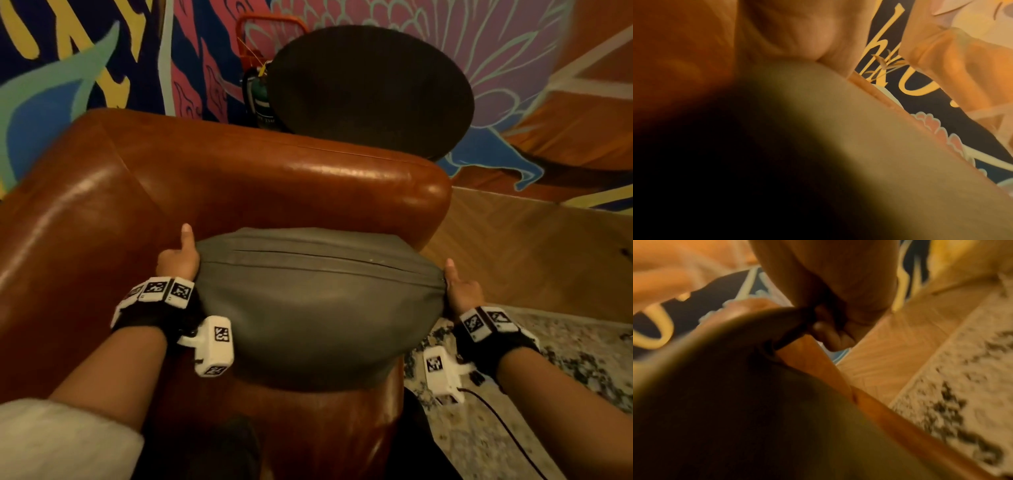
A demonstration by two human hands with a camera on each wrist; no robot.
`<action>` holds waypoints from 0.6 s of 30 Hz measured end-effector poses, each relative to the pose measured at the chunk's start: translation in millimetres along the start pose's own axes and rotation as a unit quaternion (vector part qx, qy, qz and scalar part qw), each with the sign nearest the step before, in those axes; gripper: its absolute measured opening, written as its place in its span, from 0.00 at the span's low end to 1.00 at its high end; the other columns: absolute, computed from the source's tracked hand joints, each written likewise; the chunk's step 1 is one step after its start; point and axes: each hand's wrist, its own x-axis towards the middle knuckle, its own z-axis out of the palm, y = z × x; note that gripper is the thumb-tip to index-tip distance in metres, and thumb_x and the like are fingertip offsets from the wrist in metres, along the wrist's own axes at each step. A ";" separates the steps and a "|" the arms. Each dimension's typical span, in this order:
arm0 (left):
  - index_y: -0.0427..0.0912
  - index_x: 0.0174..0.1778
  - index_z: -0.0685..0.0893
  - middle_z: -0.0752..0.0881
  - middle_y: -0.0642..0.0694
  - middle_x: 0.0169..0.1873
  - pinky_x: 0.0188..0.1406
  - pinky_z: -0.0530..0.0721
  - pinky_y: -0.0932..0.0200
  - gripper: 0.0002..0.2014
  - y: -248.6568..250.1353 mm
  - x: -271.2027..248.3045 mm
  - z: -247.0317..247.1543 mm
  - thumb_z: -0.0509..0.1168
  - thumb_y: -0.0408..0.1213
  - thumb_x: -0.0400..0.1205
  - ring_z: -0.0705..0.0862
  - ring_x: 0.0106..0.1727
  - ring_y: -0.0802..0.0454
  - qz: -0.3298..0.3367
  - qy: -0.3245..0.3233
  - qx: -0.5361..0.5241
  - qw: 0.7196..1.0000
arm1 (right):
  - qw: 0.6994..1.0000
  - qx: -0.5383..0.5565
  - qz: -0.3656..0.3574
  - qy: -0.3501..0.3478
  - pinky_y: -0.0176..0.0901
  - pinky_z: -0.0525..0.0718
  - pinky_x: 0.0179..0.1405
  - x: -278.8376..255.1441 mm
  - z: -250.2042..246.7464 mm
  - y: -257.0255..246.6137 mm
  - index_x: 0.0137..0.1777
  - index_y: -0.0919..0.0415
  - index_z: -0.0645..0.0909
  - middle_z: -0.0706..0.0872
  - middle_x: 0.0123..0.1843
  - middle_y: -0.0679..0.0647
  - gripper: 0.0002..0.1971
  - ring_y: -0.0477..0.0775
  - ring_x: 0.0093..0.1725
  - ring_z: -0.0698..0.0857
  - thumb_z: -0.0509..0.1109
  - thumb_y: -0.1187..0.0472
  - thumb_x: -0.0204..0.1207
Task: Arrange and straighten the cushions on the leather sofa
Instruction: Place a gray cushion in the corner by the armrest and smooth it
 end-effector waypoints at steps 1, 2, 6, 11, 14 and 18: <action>0.26 0.74 0.70 0.72 0.29 0.75 0.71 0.68 0.46 0.42 0.7 -1.9 0.7 0.46 0.64 0.84 0.72 0.74 0.31 -0.012 0.009 -0.026 1.000 | 1.000 0.027 0.012 0.009 0.62 0.84 0.60 0.2 2.2 -0.5 0.49 0.75 0.82 0.84 0.54 0.72 0.37 0.69 0.50 0.84 0.57 0.34 0.82; 0.27 0.75 0.70 0.72 0.29 0.75 0.71 0.67 0.46 0.42 1.5 -4.2 0.6 0.46 0.65 0.84 0.72 0.74 0.31 -0.018 0.021 -0.052 0.998 | 0.998 0.060 0.027 0.007 0.63 0.84 0.62 -1.5 3.3 -0.1 0.55 0.76 0.81 0.83 0.57 0.72 0.39 0.71 0.54 0.84 0.57 0.33 0.81; 0.37 0.69 0.77 0.80 0.35 0.67 0.65 0.72 0.47 0.37 -6.7 -22.8 0.1 0.59 0.67 0.78 0.76 0.69 0.36 0.105 0.059 -0.045 0.992 | 0.992 0.117 -0.035 -0.022 0.62 0.84 0.62 -14.7 1.5 7.9 0.51 0.61 0.82 0.86 0.57 0.60 0.33 0.61 0.52 0.86 0.66 0.27 0.70; 0.28 0.46 0.85 0.86 0.28 0.50 0.54 0.77 0.45 0.28 -20.4 0.9 -0.9 0.61 0.56 0.83 0.83 0.57 0.31 0.073 0.061 -0.043 0.995 | 0.996 0.020 -0.084 -0.025 0.61 0.83 0.59 -11.4 7.6 11.5 0.49 0.64 0.84 0.89 0.52 0.66 0.35 0.67 0.51 0.86 0.60 0.28 0.73; 0.24 0.56 0.84 0.84 0.26 0.60 0.62 0.78 0.43 0.28 -15.5 4.2 -4.0 0.57 0.51 0.85 0.82 0.62 0.29 0.021 0.053 -0.062 0.996 | 0.999 -0.026 -0.017 -0.025 0.58 0.78 0.67 3.8 14.1 16.1 0.64 0.71 0.81 0.84 0.66 0.71 0.36 0.71 0.62 0.82 0.54 0.36 0.84; 0.25 0.61 0.81 0.80 0.27 0.65 0.65 0.72 0.45 0.31 -11.6 -3.2 -12.3 0.49 0.53 0.88 0.77 0.67 0.30 0.066 0.026 -0.055 0.996 | 0.983 -0.093 -0.101 0.120 0.61 0.69 0.76 -8.5 15.9 0.3 0.77 0.70 0.69 0.72 0.77 0.70 0.32 0.71 0.76 0.71 0.61 0.44 0.84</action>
